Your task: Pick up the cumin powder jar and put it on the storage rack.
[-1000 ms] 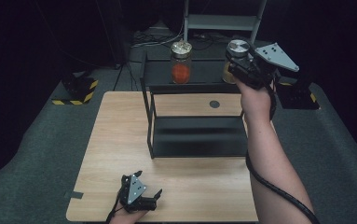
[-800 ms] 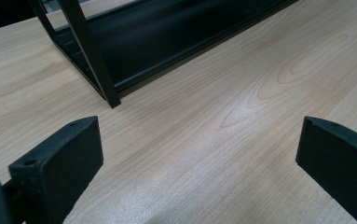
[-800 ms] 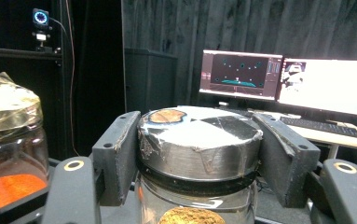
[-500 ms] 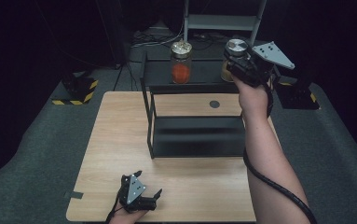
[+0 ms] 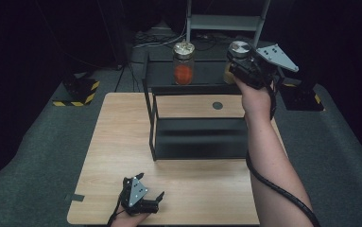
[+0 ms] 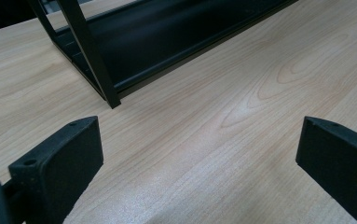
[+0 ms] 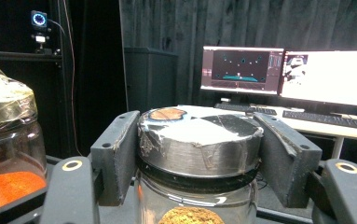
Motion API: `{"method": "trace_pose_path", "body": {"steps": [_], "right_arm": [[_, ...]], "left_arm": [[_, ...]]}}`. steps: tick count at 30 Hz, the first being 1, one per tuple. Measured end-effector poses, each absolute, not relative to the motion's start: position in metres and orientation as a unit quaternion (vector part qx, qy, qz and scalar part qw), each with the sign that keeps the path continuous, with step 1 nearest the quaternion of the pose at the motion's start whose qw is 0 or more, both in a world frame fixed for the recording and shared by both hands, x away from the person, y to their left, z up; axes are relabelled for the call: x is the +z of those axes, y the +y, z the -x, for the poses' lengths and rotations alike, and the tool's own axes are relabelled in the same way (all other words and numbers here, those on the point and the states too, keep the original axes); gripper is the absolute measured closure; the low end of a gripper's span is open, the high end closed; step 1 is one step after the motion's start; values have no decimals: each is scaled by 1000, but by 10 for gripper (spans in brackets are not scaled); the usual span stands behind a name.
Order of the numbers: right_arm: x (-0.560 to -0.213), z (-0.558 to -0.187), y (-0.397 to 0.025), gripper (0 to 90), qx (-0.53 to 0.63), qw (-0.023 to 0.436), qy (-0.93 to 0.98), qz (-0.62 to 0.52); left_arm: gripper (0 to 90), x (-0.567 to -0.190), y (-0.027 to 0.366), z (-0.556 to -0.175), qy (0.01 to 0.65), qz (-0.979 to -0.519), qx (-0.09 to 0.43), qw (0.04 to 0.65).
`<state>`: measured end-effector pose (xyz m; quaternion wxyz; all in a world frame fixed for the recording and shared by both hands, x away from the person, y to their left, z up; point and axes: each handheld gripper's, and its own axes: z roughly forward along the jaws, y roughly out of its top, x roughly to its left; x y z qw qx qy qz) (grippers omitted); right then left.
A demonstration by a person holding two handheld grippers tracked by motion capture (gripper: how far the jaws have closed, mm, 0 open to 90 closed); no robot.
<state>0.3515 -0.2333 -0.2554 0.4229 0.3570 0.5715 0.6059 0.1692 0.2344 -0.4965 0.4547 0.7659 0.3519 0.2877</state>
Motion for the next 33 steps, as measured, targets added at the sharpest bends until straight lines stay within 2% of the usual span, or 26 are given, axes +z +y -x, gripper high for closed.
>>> {"method": "trace_pose_path", "body": {"steps": [3, 9, 18, 33], "right_arm": [[-254, -351, -234, 333, 605, 421, 572, -359], [-253, -350, -233, 240, 600, 415, 573, -372], [-256, -343, -236, 6, 603, 420, 563, -378], [-259, -319, -242, 0, 607, 418, 570, -362]], "left_arm": [[7, -496, 234, -169, 351, -766, 288, 454], [7, -496, 234, -169, 350, -768, 289, 453], [7, -496, 233, -169, 348, -769, 291, 450], [7, -495, 231, -168, 344, -772, 294, 446]]}}
